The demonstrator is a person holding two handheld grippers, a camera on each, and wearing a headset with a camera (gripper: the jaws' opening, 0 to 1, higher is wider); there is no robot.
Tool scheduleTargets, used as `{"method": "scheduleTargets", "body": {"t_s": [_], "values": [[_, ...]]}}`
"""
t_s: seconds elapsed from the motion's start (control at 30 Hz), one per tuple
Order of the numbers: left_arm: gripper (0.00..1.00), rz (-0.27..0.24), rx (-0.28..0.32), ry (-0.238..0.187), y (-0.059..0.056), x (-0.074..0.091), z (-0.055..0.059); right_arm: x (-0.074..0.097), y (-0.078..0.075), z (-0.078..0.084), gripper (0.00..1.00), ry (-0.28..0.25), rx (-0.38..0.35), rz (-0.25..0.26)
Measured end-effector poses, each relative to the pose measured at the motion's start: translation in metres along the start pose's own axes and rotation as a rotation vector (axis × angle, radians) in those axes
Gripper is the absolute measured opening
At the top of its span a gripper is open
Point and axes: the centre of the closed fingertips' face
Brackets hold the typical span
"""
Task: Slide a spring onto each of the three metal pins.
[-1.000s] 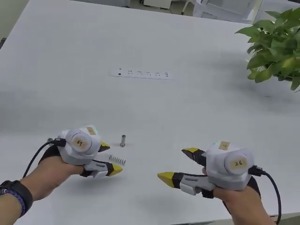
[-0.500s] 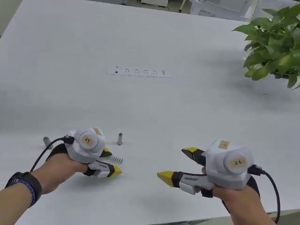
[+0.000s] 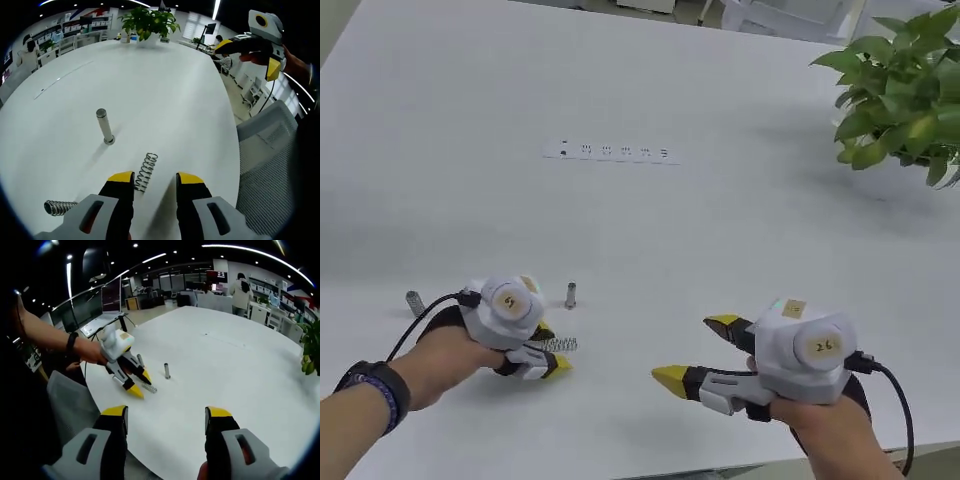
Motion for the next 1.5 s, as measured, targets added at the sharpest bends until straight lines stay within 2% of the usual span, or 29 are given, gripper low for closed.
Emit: {"method": "scheduleTargets", "body": {"t_s": [0.17, 0.37, 0.43, 0.67, 0.73, 0.9, 0.97, 1.0, 1.17, 1.33, 1.5], "values": [[0.19, -0.014, -0.005, -0.007, -0.003, 0.001, 0.001, 0.001, -0.002, 0.003, 0.61, 0.003, -0.007, 0.005], [0.09, -0.097, -0.128, 0.022, -0.002, 0.000, 0.001, -0.001, 0.001, 0.000, 0.61, -0.005, -0.008, 0.003], [0.03, -0.120, -0.141, 0.024, -0.003, -0.001, 0.000, -0.002, 0.003, -0.001, 0.61, -0.006, -0.008, 0.001], [0.03, -0.139, -0.121, 0.027, -0.006, 0.004, 0.005, 0.000, 0.007, 0.002, 0.61, -0.002, 0.001, -0.003], [0.03, -0.125, -0.095, -0.002, -0.011, 0.010, 0.004, 0.001, 0.007, 0.004, 0.61, -0.006, -0.004, -0.003], [0.03, -0.140, -0.052, -0.040, -0.012, 0.024, 0.007, 0.003, 0.008, 0.005, 0.61, -0.005, -0.005, -0.007], [0.03, -0.145, -0.044, -0.071, -0.014, 0.031, 0.004, 0.003, 0.008, 0.006, 0.61, -0.004, -0.003, -0.007], [0.03, -0.149, -0.034, -0.099, -0.015, 0.040, 0.000, 0.003, 0.008, 0.006, 0.61, -0.003, -0.003, -0.009], [0.03, -0.180, -0.010, -0.156, -0.012, 0.063, -0.005, 0.001, 0.012, 0.003, 0.61, -0.006, 0.001, -0.017], [0.03, -0.210, -0.047, -0.171, -0.013, 0.081, -0.006, -0.003, 0.019, 0.000, 0.61, -0.006, 0.012, -0.037], [0.03, -0.224, -0.060, -0.192, -0.016, 0.097, -0.006, -0.005, 0.023, -0.002, 0.60, -0.009, 0.017, -0.051]]}}
Point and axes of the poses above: the centre of the closed fingertips' face, and the gripper's own axes: x roughly backward along the fingers, y roughly to its left, z roughly out of its underside, and after that the axes turned 9 degrees about y, right-handed
